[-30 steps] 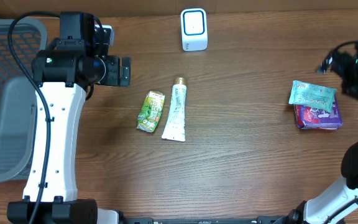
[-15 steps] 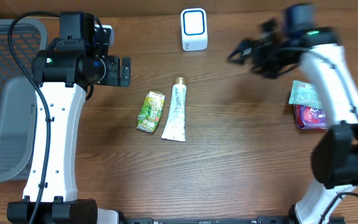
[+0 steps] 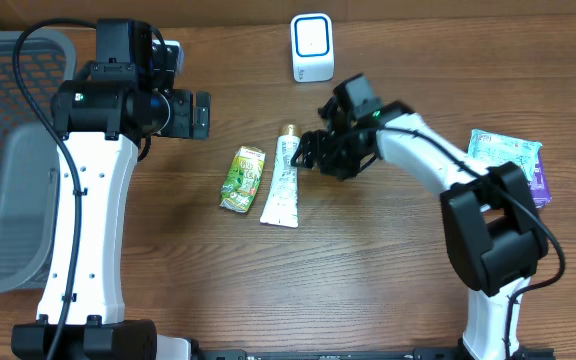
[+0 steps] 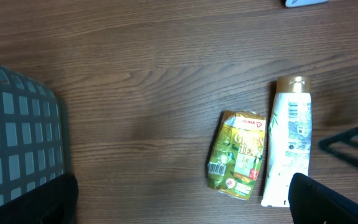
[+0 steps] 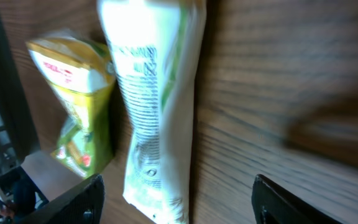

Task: Scan the item barcode
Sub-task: 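Move the right gripper to the white tube and grasp it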

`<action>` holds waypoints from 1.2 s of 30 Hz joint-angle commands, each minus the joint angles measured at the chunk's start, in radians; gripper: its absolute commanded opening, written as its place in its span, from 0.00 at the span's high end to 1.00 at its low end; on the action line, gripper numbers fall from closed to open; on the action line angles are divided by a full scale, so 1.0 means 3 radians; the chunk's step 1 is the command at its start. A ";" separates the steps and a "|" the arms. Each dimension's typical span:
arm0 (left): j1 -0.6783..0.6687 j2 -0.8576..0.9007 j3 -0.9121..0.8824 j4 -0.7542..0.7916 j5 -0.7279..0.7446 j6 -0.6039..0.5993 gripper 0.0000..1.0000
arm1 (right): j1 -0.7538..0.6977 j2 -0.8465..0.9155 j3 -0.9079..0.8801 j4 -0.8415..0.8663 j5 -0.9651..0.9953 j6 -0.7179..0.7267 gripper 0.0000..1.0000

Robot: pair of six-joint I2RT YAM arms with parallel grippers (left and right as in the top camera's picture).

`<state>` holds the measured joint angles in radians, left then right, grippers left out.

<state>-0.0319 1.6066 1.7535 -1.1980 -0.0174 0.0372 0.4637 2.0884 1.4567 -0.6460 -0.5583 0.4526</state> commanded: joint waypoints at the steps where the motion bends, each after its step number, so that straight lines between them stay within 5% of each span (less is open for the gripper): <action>1: -0.0004 -0.0014 0.0060 -0.0005 0.0034 0.0076 0.00 | 0.0085 0.0018 -0.0169 0.0165 0.0025 0.0336 0.26; 10: -0.0004 -0.0014 0.0060 -0.0006 0.0034 0.0076 0.00 | 0.0342 0.0028 -0.0387 0.0628 0.0458 0.1053 0.42; 15: -0.0004 -0.0014 0.0060 -0.0006 0.0034 0.0076 0.00 | 0.0421 0.0028 -0.0387 0.0575 0.0551 0.1209 0.63; 19: -0.0004 -0.0014 0.0060 -0.0006 0.0034 0.0076 0.00 | 0.0449 0.0028 -0.0387 0.0554 0.0548 0.1207 0.96; 24: -0.0004 -0.0014 0.0060 -0.0005 0.0034 0.0076 0.00 | 0.0392 -0.0004 -0.0379 0.0598 0.0289 0.1015 0.96; 36: -0.0004 -0.0014 0.0060 -0.0005 0.0034 0.0076 0.01 | -0.0245 -0.1113 -0.0379 0.0364 -0.1186 -0.0843 0.96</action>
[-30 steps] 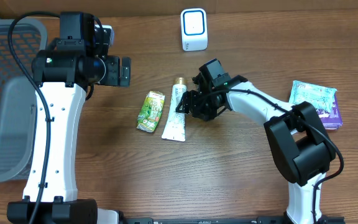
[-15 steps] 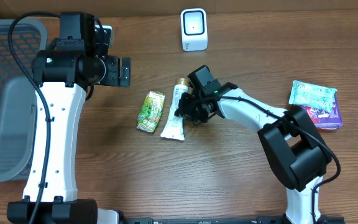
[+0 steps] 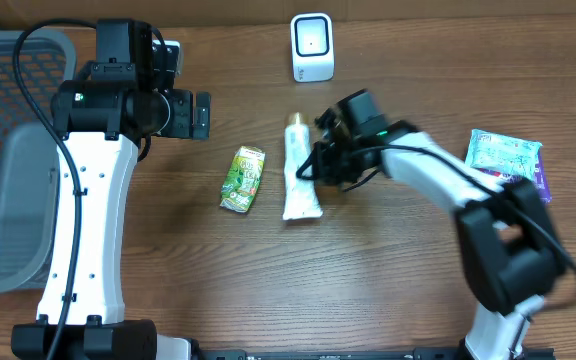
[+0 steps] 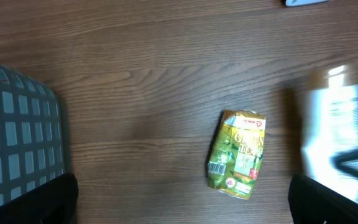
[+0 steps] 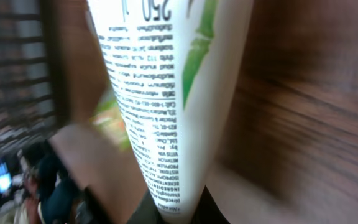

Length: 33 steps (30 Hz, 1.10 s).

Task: Scan the item barcode
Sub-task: 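Move the right gripper to the white tube and grasp it, then lift the white tube and hold its barcode at the scanner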

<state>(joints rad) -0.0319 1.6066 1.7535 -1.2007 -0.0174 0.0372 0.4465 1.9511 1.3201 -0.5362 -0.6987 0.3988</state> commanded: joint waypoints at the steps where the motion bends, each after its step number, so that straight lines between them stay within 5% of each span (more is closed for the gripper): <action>1: -0.0004 -0.0014 0.0060 0.0004 0.0034 0.0076 0.00 | -0.0256 -0.0764 0.0076 -0.0071 -0.0867 -0.0785 0.97; 11: -0.0004 -0.0014 0.0060 0.0003 0.0034 0.0076 0.00 | -0.0736 -0.1521 0.0080 -0.0464 -0.1338 -0.0980 0.96; 21: -0.0004 -0.0014 0.0060 0.0004 0.0034 0.0076 0.00 | -0.0838 -0.1747 0.0149 -0.0453 -0.1242 -0.0651 0.96; 28: -0.0004 -0.0014 0.0060 0.0003 0.0034 0.0076 0.00 | -0.0738 -0.1614 0.0745 -0.0629 0.0301 -0.0518 0.97; 33: -0.0004 -0.0014 0.0060 0.0003 0.0034 0.0076 0.00 | -0.0436 -0.1013 0.1666 -0.0998 0.1854 -0.0690 0.97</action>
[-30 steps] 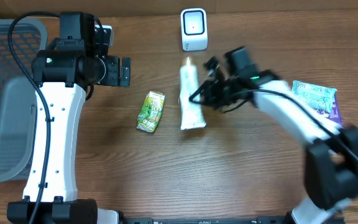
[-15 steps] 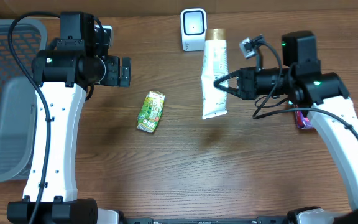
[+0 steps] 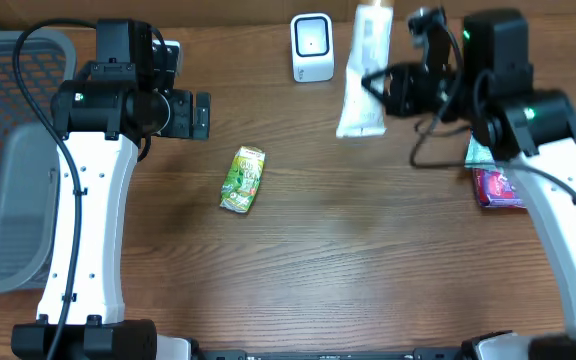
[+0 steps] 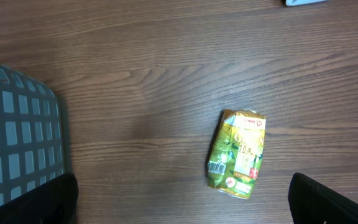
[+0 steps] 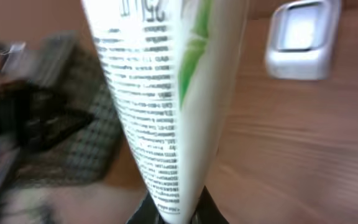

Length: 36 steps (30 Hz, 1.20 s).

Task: Scan the item barcode
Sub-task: 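Lift the white tube and hold its barcode at the scanner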

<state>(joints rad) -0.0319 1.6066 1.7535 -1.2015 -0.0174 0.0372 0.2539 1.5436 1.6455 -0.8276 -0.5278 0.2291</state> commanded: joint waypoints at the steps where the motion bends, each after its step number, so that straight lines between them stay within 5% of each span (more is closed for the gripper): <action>1: -0.0004 -0.0014 0.0060 0.0005 0.0034 0.0076 0.00 | 0.0257 0.0460 0.0703 -0.0045 0.1545 -0.0161 0.96; 7: -0.0004 -0.0013 0.0060 0.0006 0.0034 0.0076 0.01 | 0.0608 0.1133 0.1020 0.0483 0.3141 -0.0632 0.96; 13: -0.0004 -0.0013 0.0060 0.0006 0.0034 0.0076 0.00 | 0.0779 0.1729 0.1020 0.1589 0.4337 -0.1651 0.96; 27: -0.0004 -0.0013 0.0060 0.0005 0.0034 0.0076 0.00 | 0.0781 0.2633 0.1017 0.2739 0.4229 -0.4103 0.96; 36: -0.0004 -0.0013 0.0060 0.0005 0.0034 0.0076 0.00 | 0.0781 0.2862 0.1013 0.2906 0.4175 -0.4285 0.96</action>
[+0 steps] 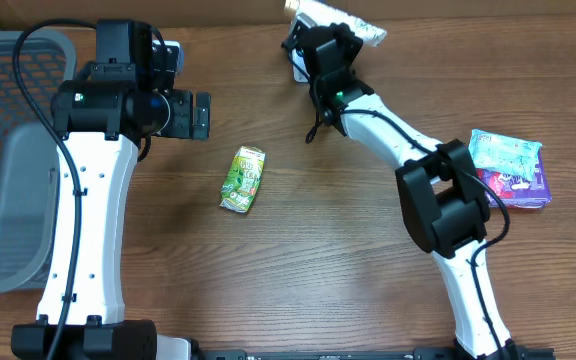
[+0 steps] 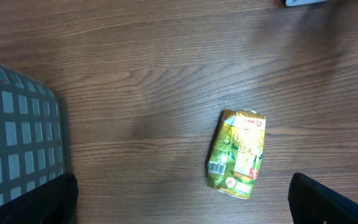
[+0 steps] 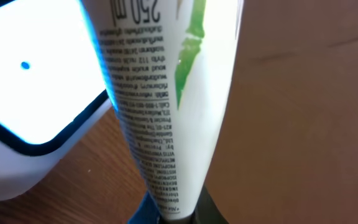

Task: Scan the item barcode
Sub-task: 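Lift the white tube and hold its barcode at the scanner, then carry the white tube right and set it beside the packets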

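Observation:
My right gripper (image 1: pixel 324 40) is shut on a white tube with green leaf print and small black text (image 3: pixel 166 93), pinched at its lower end (image 3: pixel 169 214). In the overhead view the tube (image 1: pixel 353 26) sticks out at the table's far edge. Right beside it stands the white scanner (image 3: pixel 30 93), its face lit with a blue dot; the tube's printed side is close to that face. My left gripper (image 1: pixel 190 114) hovers open over the left of the table, holding nothing; its fingertips (image 2: pixel 328 202) show at the lower corners.
A green and yellow pouch (image 1: pixel 242 178) lies on the wooden table left of centre, its barcode showing in the left wrist view (image 2: pixel 238 163). A grey mesh basket (image 1: pixel 8 150) stands at the left edge. Teal and purple packets (image 1: pixel 508 165) lie at the right.
My right gripper has carried the tube from just right of the scanner to directly over it at the table's far edge. The left arm and the pouch have not moved.
The tube lay beside the green pouch with my right gripper open next to it. Then the gripper was shut on the tube at table level. Then it held the tube up near the scanner, and now holds it against the scanner's lit face.

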`<action>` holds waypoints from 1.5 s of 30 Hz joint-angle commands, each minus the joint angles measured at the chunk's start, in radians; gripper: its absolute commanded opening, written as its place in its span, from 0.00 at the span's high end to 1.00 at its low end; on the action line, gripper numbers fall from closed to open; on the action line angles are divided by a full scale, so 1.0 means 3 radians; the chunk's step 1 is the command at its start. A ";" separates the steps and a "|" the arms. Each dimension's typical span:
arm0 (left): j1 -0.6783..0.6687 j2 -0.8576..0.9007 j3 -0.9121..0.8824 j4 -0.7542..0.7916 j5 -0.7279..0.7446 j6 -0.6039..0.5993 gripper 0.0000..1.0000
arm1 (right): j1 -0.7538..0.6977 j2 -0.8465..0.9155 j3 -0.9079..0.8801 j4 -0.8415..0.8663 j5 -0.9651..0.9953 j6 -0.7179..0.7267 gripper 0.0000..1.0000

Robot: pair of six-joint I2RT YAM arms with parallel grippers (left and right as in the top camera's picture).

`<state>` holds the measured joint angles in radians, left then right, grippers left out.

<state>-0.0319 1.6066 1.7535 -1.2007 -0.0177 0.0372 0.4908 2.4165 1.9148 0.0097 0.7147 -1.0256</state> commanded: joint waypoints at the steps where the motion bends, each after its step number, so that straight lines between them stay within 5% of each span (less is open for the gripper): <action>1: -0.0004 -0.0013 0.0060 0.0003 0.0036 0.0076 0.00 | -0.0009 -0.0036 0.0116 0.0116 0.0024 -0.0099 0.96; 15: -0.0005 -0.0013 0.0060 0.0003 0.0036 0.0076 0.00 | 0.0031 0.0004 0.0117 0.0140 0.0193 0.0050 0.96; 20: -0.0006 -0.0013 0.0060 0.0003 0.0036 0.0076 0.00 | 0.0075 -0.0337 0.0117 -0.0183 0.0285 0.0612 0.96; 23: -0.0004 -0.0013 0.0060 0.0003 0.0036 0.0076 0.00 | 0.0081 -0.0627 0.0117 -0.0711 0.0276 0.1148 0.96; 31: -0.0004 -0.0013 0.0060 0.0003 0.0036 0.0076 0.00 | -0.0099 -0.1478 0.0117 -0.2897 -0.0584 0.3993 0.96; 36: -0.0004 -0.0013 0.0060 0.0003 0.0036 0.0076 0.01 | -0.0371 -0.1530 0.0090 -0.4011 -0.1157 0.5244 0.96; 39: -0.0004 -0.0013 0.0060 0.0004 0.0036 0.0076 0.00 | -0.0535 -0.1500 -0.0084 -0.4457 -0.1155 0.5721 0.96; 45: -0.0004 -0.0013 0.0060 0.0003 0.0036 0.0076 0.00 | -0.0762 -0.1500 -0.0679 -0.4476 -0.1169 0.5784 0.96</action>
<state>-0.0319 1.6066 1.7535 -1.2007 -0.0174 0.0372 0.2760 1.9717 1.7668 -1.3476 0.3710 0.6117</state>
